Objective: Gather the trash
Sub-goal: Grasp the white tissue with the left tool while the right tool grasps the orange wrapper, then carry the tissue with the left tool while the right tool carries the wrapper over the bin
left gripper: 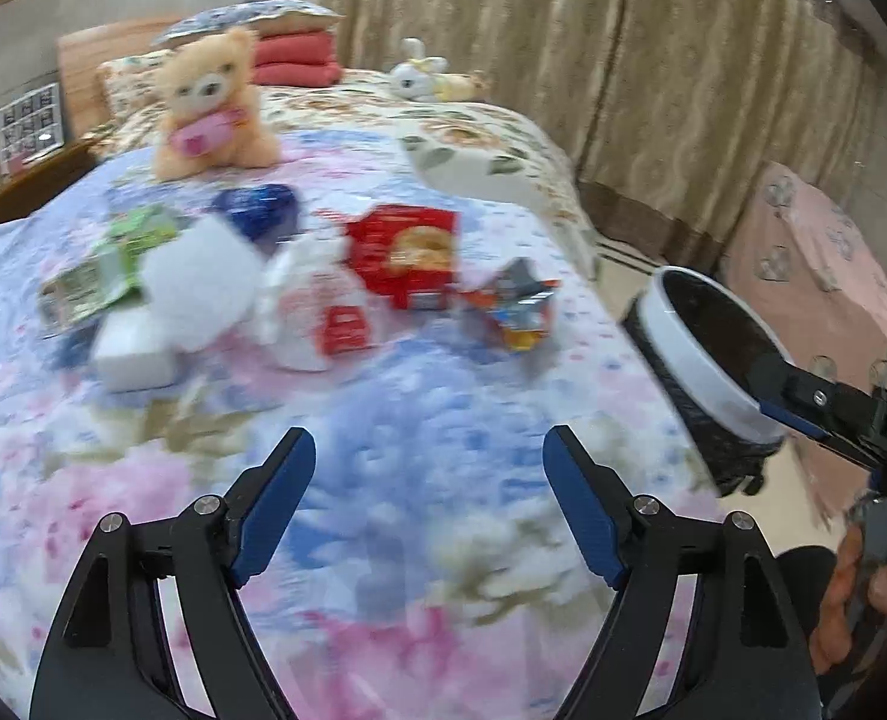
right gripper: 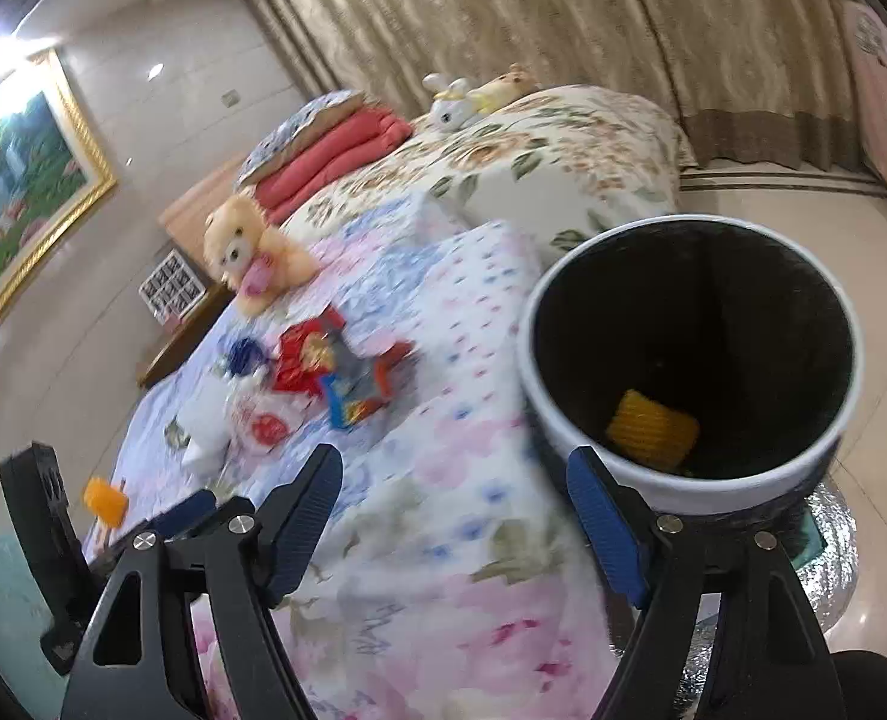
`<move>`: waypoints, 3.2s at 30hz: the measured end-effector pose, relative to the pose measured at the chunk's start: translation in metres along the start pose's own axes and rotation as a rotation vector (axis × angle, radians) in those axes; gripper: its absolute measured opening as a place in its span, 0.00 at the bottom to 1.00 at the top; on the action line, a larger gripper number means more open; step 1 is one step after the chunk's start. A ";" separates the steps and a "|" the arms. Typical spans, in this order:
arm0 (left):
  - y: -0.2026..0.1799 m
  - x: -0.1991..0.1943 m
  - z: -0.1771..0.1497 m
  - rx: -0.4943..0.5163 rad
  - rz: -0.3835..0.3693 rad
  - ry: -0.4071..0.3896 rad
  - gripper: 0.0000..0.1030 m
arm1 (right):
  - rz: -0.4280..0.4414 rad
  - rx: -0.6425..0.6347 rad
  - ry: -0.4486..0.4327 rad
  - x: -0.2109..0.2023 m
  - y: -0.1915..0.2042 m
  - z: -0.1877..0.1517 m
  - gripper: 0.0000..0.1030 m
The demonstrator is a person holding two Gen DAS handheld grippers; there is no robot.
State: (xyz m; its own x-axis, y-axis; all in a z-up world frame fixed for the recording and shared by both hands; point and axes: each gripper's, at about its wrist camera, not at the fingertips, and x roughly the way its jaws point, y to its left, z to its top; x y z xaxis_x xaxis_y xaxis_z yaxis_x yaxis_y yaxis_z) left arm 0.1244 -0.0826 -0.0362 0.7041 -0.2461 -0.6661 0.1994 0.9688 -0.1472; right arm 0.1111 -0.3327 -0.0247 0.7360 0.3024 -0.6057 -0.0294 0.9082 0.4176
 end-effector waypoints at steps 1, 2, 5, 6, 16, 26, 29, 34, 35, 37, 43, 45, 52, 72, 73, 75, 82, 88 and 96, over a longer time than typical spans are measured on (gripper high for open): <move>0.004 0.000 -0.001 -0.004 0.010 0.001 0.79 | 0.006 -0.007 0.004 0.002 0.004 -0.002 0.77; 0.010 -0.001 -0.002 -0.011 0.017 0.003 0.80 | 0.013 -0.016 0.010 0.005 0.010 -0.004 0.77; 0.021 0.000 -0.003 -0.028 0.020 0.009 0.80 | 0.025 -0.042 0.029 0.015 0.024 -0.009 0.78; 0.024 -0.001 -0.003 -0.030 0.024 0.009 0.80 | 0.030 -0.050 0.031 0.017 0.028 -0.011 0.78; 0.044 0.013 0.007 -0.058 0.046 0.023 0.85 | 0.015 -0.103 0.034 0.050 0.054 -0.006 0.81; 0.059 0.050 0.028 -0.123 0.032 0.063 0.85 | 0.012 -0.116 0.071 0.097 0.057 0.019 0.81; 0.058 0.060 0.035 -0.122 0.031 0.064 0.85 | 0.011 -0.106 0.087 0.113 0.056 0.025 0.81; 0.057 0.072 0.042 -0.141 0.033 0.052 0.79 | -0.010 -0.092 0.106 0.132 0.055 0.030 0.80; 0.057 0.074 0.043 -0.142 0.027 0.056 0.65 | -0.012 -0.084 0.107 0.134 0.053 0.030 0.77; 0.057 0.081 0.043 -0.144 -0.006 0.080 0.37 | -0.016 -0.073 0.112 0.137 0.050 0.030 0.62; 0.050 0.068 0.039 -0.119 -0.066 0.045 0.24 | -0.022 -0.065 0.073 0.125 0.045 0.029 0.29; 0.047 0.061 0.034 -0.116 -0.085 0.047 0.24 | -0.002 -0.057 0.062 0.115 0.042 0.027 0.28; 0.022 0.035 0.014 -0.053 -0.123 0.046 0.24 | 0.025 -0.059 0.045 0.081 0.038 0.016 0.26; -0.007 0.006 0.007 0.005 -0.169 0.036 0.24 | 0.042 -0.063 0.035 0.026 0.023 -0.014 0.25; -0.011 0.006 0.008 0.011 -0.174 0.037 0.24 | 0.039 -0.063 0.028 0.023 0.022 -0.014 0.25; -0.019 0.006 0.009 0.025 -0.184 0.038 0.24 | 0.036 -0.056 0.011 0.014 0.018 -0.012 0.25; -0.050 0.009 0.013 0.068 -0.227 0.050 0.24 | -0.006 -0.054 -0.037 -0.010 0.002 -0.005 0.25; -0.074 0.013 0.018 0.112 -0.243 0.056 0.24 | -0.038 -0.032 -0.061 -0.023 -0.017 0.000 0.25; -0.099 0.018 0.024 0.155 -0.249 0.060 0.24 | -0.069 -0.013 -0.086 -0.036 -0.038 0.007 0.25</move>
State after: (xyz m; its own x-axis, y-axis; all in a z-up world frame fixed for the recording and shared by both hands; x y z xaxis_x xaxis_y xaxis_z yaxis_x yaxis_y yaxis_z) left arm 0.1335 -0.1835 -0.0157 0.5798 -0.4692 -0.6661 0.4662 0.8615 -0.2011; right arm 0.0907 -0.3799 -0.0135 0.7916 0.2136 -0.5725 0.0147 0.9299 0.3674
